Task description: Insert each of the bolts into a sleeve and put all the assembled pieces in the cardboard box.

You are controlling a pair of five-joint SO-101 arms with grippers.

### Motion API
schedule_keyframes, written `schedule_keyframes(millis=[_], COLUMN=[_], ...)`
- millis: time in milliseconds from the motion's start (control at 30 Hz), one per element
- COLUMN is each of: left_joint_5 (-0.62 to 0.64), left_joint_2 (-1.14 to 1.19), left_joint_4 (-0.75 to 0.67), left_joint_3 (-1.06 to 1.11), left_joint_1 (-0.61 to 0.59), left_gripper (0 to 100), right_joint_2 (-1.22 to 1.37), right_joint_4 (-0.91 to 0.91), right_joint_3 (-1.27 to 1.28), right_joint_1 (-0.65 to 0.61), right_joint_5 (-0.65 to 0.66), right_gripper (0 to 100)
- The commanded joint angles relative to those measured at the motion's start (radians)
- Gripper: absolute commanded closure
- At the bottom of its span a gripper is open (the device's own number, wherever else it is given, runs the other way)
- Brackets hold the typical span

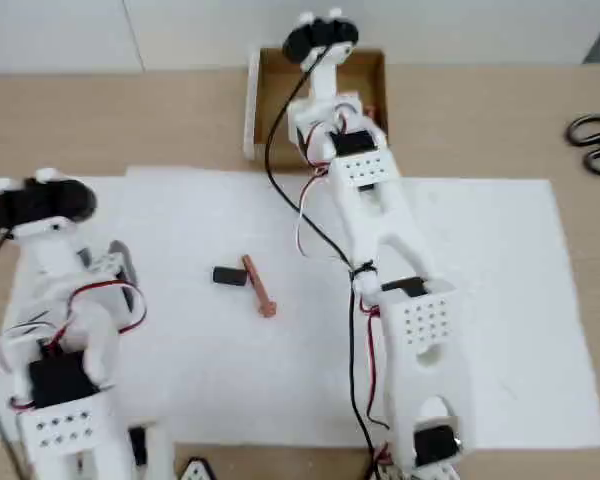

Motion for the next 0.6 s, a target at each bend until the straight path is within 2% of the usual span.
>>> schedule_keyframes(millis=[0,267,567], left_joint_5=[-0.008,-0.008,-0.008], left_joint_2=[-0.012,-0.008,-0.008], left_joint_4=[-0.02,0.011,0.021], left_joint_3=[-0.004,-0.004,-0.004], left_joint_1=[-0.002,0.04,0.057], left_gripper=[88,88,89], right_joint_2=[-0.042,-0.283,-0.381], right_joint_4=[0.054,0.544,0.888], right_joint_3=[-0.077,-0.149,-0.147], right_joint_1=[-0.001,-0.067,-0.232], right_joint_5=[0.012,0.008,0.008], right_gripper=[86.6,86.8,86.8])
